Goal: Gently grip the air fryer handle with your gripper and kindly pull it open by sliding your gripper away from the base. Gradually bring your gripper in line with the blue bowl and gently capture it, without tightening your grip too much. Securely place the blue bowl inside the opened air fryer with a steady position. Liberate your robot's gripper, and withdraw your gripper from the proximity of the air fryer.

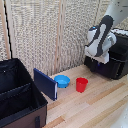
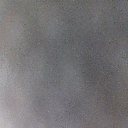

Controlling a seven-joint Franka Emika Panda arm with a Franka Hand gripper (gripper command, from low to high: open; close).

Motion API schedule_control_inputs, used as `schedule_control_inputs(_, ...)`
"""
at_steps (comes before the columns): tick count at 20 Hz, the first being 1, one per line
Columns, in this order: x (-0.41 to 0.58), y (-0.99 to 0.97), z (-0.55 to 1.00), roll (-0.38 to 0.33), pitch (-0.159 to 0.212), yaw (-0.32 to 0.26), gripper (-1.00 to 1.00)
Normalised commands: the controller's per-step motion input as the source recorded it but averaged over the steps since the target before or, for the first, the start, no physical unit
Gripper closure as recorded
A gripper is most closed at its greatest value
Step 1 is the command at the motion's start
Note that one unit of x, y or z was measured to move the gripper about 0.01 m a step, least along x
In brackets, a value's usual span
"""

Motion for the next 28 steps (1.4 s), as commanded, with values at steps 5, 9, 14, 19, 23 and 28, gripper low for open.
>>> schedule_control_inputs(5,-0.416,0.87,0.39,0.000,-0.106,0.000,1.00)
schedule_control_inputs(9,-0.389,0.84,0.21,-0.029,-0.058,-0.004,1.00)
schedule_control_inputs(14,-0.202,0.57,-0.11,-0.047,-0.039,-0.031,1.00)
schedule_control_inputs(19,0.009,0.17,-0.20,-0.046,-0.028,0.016,1.00)
schedule_control_inputs(23,0.074,0.14,-0.11,-0.027,-0.087,0.012,1.00)
schedule_control_inputs(28,0.014,0.12,-0.16,-0.004,0.003,0.010,1.00)
